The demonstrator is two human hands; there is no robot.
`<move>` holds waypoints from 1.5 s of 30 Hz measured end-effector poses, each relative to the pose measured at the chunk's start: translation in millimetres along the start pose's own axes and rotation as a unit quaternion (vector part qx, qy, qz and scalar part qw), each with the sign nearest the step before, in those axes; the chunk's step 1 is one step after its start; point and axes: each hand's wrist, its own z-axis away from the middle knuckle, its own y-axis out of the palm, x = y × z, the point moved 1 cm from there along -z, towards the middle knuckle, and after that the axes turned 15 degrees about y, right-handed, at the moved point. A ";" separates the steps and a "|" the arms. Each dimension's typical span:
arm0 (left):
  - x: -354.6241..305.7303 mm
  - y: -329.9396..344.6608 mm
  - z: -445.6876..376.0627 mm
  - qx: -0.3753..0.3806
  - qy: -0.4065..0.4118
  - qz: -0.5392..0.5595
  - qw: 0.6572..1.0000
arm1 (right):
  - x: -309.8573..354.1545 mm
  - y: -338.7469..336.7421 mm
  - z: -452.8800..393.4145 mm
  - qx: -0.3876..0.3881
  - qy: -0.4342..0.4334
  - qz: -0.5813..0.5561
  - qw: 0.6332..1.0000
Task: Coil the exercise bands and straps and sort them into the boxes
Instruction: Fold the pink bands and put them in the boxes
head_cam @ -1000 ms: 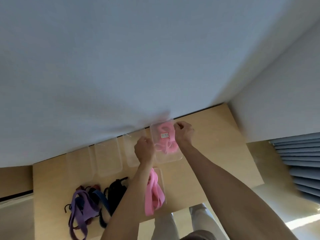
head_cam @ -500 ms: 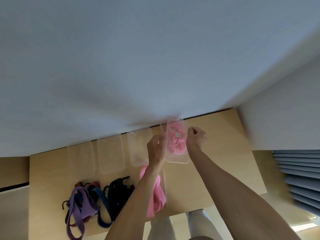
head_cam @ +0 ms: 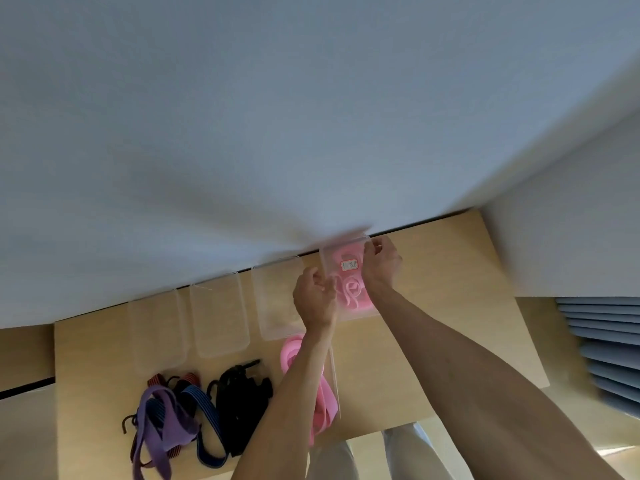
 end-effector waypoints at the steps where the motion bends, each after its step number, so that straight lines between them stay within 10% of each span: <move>1: 1.4 1.2 -0.4 0.006 -0.004 0.013 1.000 | -1.6 0.6 -0.1 -0.001 -0.001 -0.007 1.000; 11: 3.4 4.4 12.0 0.074 -0.033 0.006 0.997 | -28.4 -10.4 3.7 -0.012 -0.046 0.036 0.998; 22: 0.3 5.3 -11.0 -0.041 -0.050 0.028 0.998 | -30.8 -12.5 3.7 0.001 -0.077 0.099 0.992; 33: 17.7 10.4 -2.8 -0.048 0.038 0.101 0.993 | -31.1 -9.1 4.2 -0.001 -0.065 0.141 0.988; 45: 31.7 9.7 25.2 0.002 0.184 -0.053 0.981 | -29.7 -9.6 3.6 0.014 -0.072 0.126 0.989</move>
